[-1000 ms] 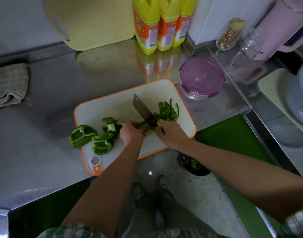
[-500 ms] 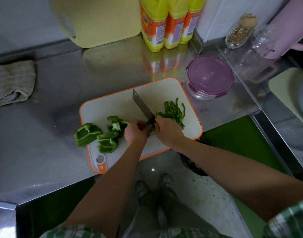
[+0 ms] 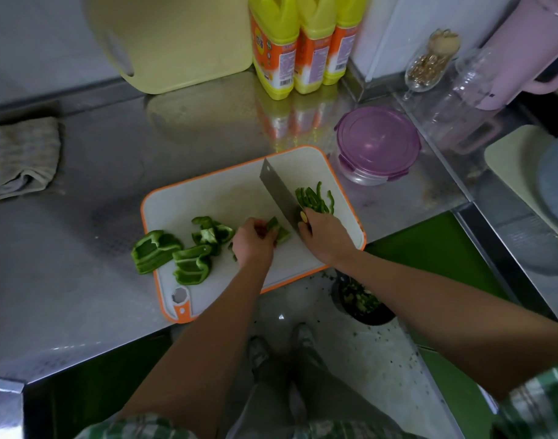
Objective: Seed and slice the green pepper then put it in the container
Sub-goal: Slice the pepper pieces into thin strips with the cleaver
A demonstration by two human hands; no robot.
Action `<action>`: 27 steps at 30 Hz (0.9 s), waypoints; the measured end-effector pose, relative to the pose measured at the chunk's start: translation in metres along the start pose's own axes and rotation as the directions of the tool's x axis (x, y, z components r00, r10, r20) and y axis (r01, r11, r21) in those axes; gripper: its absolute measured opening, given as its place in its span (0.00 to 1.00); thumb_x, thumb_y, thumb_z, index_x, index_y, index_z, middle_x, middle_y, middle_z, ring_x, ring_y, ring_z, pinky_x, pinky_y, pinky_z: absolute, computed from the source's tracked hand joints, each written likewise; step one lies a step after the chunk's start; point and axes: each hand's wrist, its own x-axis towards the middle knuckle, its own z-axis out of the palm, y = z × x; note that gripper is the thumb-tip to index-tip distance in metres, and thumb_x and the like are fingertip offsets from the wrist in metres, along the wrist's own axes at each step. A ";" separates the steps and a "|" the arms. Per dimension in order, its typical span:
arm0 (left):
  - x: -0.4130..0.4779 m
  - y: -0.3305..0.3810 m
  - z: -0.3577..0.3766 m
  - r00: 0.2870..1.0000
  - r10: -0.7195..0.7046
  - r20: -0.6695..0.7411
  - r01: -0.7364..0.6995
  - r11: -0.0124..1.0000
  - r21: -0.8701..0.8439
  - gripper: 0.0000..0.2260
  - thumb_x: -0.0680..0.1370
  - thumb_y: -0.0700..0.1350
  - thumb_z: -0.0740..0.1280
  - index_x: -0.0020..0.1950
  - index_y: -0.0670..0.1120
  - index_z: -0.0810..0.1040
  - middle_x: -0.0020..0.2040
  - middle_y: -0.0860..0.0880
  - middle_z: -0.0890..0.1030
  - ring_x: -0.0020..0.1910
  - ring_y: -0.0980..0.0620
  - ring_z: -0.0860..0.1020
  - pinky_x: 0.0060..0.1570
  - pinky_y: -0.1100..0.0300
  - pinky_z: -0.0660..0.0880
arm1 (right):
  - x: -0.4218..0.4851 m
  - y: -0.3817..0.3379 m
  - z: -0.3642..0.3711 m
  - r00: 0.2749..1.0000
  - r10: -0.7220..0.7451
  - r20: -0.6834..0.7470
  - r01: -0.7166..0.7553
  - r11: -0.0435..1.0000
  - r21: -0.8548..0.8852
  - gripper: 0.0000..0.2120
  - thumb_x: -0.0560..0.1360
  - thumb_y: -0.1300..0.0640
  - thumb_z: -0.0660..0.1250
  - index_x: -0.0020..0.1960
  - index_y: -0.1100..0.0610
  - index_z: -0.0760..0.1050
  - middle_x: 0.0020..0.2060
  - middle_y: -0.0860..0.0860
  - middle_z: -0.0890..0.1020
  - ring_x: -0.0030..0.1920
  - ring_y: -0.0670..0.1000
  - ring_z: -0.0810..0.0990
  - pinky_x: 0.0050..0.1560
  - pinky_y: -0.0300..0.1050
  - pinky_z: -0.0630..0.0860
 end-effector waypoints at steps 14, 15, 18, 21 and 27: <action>0.004 -0.003 0.000 1.000 -0.023 0.007 0.023 0.999 0.040 0.09 0.73 0.45 0.74 0.52 0.45 0.82 0.45 0.46 0.85 0.45 0.47 0.82 0.45 0.55 0.77 | 0.001 -0.004 0.008 1.000 0.003 0.018 -0.003 1.000 0.006 0.07 0.81 0.57 0.57 0.48 0.60 0.69 0.35 0.54 0.74 0.35 0.55 0.74 0.34 0.45 0.67; 0.003 -0.003 0.000 0.999 -0.034 -0.004 0.034 0.999 0.030 0.09 0.73 0.45 0.74 0.51 0.45 0.82 0.45 0.46 0.85 0.45 0.47 0.81 0.45 0.56 0.76 | 0.002 -0.004 0.007 1.000 0.029 -0.006 -0.028 0.999 0.023 0.07 0.81 0.57 0.57 0.47 0.59 0.69 0.35 0.54 0.74 0.34 0.54 0.73 0.34 0.45 0.66; 0.004 -0.002 -0.001 0.997 -0.075 -0.020 0.076 0.997 0.016 0.10 0.72 0.45 0.75 0.51 0.44 0.81 0.45 0.47 0.84 0.45 0.48 0.81 0.43 0.59 0.74 | 0.002 -0.001 0.002 0.999 0.030 -0.034 -0.027 0.997 0.079 0.07 0.81 0.57 0.58 0.45 0.58 0.67 0.34 0.56 0.75 0.34 0.54 0.72 0.34 0.45 0.64; 0.006 0.001 0.000 0.993 -0.111 -0.031 0.111 0.994 0.018 0.11 0.73 0.45 0.75 0.52 0.44 0.81 0.46 0.47 0.84 0.46 0.48 0.80 0.43 0.59 0.73 | -0.004 -0.001 -0.008 0.998 -0.039 0.044 0.036 0.997 0.069 0.09 0.81 0.57 0.58 0.42 0.58 0.65 0.33 0.54 0.73 0.34 0.55 0.74 0.34 0.45 0.63; 0.009 0.002 0.001 0.991 -0.127 -0.044 0.128 0.991 0.036 0.10 0.72 0.45 0.75 0.51 0.45 0.80 0.45 0.46 0.84 0.46 0.46 0.81 0.46 0.55 0.77 | -0.010 -0.006 -0.009 0.995 -0.063 0.077 0.058 0.996 0.066 0.10 0.80 0.57 0.58 0.41 0.56 0.64 0.28 0.47 0.67 0.31 0.51 0.69 0.31 0.44 0.60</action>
